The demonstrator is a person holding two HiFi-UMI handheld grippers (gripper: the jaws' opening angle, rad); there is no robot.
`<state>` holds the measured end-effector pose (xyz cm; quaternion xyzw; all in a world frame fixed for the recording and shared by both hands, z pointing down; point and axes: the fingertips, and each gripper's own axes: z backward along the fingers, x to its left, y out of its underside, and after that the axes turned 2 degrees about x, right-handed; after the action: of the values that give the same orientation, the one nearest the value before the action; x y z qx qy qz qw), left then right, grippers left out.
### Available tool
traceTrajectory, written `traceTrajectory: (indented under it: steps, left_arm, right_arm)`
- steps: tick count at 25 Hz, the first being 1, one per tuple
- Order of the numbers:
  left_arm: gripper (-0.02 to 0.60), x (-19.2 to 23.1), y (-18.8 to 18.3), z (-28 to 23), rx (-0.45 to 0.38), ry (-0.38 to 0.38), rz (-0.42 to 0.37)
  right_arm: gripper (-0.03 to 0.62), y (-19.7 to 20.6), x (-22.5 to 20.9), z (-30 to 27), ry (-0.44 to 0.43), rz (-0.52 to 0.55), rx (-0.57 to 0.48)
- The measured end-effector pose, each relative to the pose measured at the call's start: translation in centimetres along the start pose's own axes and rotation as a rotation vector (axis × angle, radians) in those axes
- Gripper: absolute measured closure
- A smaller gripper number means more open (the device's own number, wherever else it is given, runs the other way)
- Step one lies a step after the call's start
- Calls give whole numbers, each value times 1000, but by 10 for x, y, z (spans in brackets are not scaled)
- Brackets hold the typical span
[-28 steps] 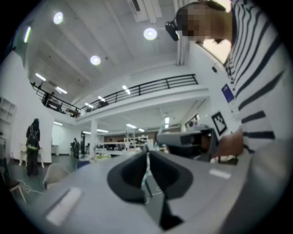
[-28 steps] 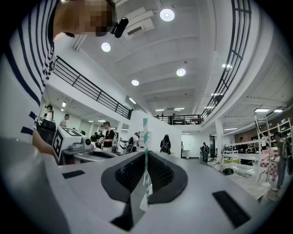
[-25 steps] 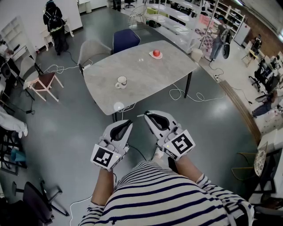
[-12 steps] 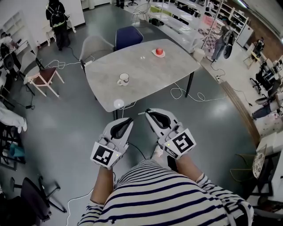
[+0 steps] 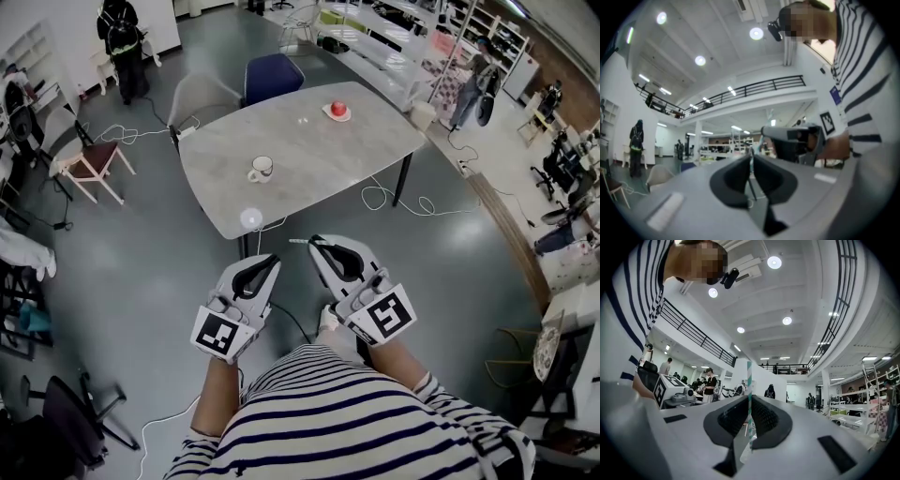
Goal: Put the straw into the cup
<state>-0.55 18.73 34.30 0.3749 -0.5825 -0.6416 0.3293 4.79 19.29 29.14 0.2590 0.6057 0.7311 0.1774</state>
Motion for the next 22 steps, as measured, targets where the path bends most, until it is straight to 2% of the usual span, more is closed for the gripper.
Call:
traceTrajectory:
  steps: [6,9,12,16,22]
  left_arm:
    - [557,9,7,-11,51,-30,-1]
    - [557,11,9,-23,41,-29,1]
    - [557,17,-1,-60,-1,-32,3]
    - [557,34,-7,-101,2,-61,-13]
    - [557,49,-3,-101,22,-125,-24]
  right_arm:
    - [571,4,-10,-5,-16,7,14]
    - [571,4,-23,-8,-38,5,7]
    - [571,5,-57,-16,-62,-3,-1]
    - [571,7,-99,-31,-101,-8,-13]
    - [571,6,-102,-42,-158,-11,-26]
